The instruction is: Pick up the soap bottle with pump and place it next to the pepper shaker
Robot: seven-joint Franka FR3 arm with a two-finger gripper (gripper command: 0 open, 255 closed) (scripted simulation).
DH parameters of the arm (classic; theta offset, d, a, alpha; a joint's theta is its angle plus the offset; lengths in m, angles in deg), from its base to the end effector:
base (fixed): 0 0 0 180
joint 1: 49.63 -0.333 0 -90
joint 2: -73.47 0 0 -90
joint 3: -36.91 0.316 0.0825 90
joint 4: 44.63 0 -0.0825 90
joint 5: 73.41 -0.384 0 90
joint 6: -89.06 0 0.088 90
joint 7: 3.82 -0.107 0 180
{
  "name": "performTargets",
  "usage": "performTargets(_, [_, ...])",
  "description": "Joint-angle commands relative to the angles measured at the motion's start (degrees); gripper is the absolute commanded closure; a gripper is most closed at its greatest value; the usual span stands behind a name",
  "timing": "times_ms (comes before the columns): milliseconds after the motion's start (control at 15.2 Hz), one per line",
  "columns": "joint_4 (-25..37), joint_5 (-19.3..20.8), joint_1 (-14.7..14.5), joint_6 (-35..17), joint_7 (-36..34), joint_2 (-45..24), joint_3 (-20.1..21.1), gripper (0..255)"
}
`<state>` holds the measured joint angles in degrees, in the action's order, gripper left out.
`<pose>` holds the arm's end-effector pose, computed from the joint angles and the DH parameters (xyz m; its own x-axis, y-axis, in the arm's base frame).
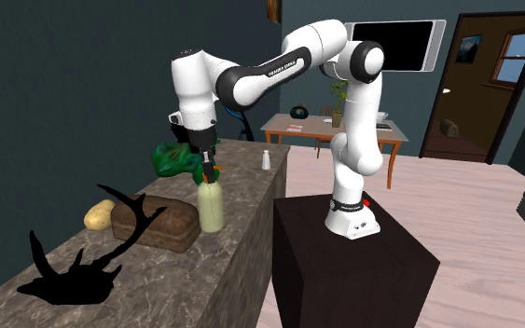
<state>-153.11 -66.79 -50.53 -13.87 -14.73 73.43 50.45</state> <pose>0.5354 0.1278 0.4907 0.9932 0.0878 -0.0764 0.0969 -0.9873 0.1259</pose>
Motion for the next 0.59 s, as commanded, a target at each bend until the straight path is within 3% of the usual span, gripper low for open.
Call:
performTargets(0, [0.95, -0.14, -0.01, 1.38, 0.18, 0.46, 0.01, 255])
performTargets(528, [6.78, -0.31, -0.04, 7.44, 0.82, 0.73, 0.04, 255])
